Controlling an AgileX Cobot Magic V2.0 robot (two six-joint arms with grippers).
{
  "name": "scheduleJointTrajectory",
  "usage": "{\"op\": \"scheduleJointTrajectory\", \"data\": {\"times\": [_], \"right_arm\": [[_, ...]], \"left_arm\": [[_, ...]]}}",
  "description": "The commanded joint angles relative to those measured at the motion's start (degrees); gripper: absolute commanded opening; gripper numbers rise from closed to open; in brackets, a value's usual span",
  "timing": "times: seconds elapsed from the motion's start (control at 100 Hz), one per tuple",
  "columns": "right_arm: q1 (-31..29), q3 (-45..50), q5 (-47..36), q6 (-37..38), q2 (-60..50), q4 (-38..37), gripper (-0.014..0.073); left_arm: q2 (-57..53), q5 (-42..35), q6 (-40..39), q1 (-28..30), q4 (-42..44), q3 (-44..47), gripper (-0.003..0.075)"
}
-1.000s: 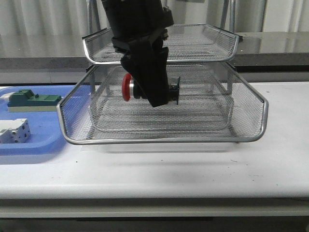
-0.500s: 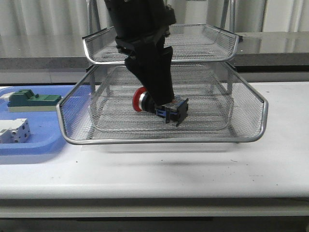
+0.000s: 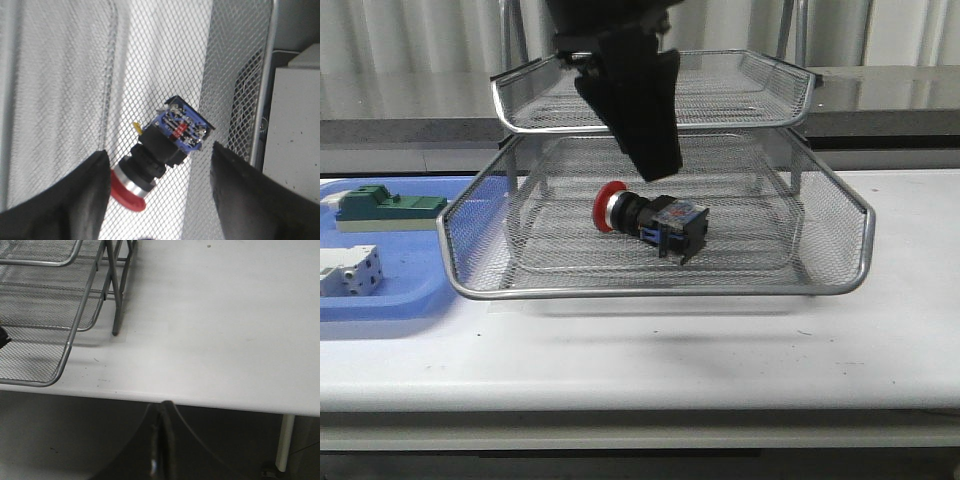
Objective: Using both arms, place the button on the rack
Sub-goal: 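Lower the button onto the mesh tray and open the left gripper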
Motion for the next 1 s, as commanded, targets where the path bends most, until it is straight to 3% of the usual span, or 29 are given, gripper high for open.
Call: {"op": "scheduleJointTrajectory", "data": {"times": [0.0,0.24,0.55,0.76,0.99], "right_arm": [[-0.27,-1.87,-3.66,-0.06,0.33,-0.44,-0.0070],[-0.27,-1.87,-3.66,-0.06,0.33,-0.44,-0.0070],[-0.27,-1.87,-3.66,-0.06,0.33,-0.44,-0.0070],[-0.27,-1.87,-3.66,-0.06,0.33,-0.44,-0.0070],[-0.27,-1.87,-3.66,-0.06,0.33,-0.44,-0.0070]], "left_arm": [[-5.44,-0.60,-2.64,0.00,0.19,-2.15,0.0421],[-11.53,1.88,-9.24,3.91,5.29,-2.15,0.0421],[-20.99,3.72,-15.09,17.46,5.39,0.04,0.0421],[-30.87,0.27,-16.67,25.56,5.39,9.85,0.0420],[-45.61,-12.01,-20.06,31.79,5.27,26.49,0.0420]]}}
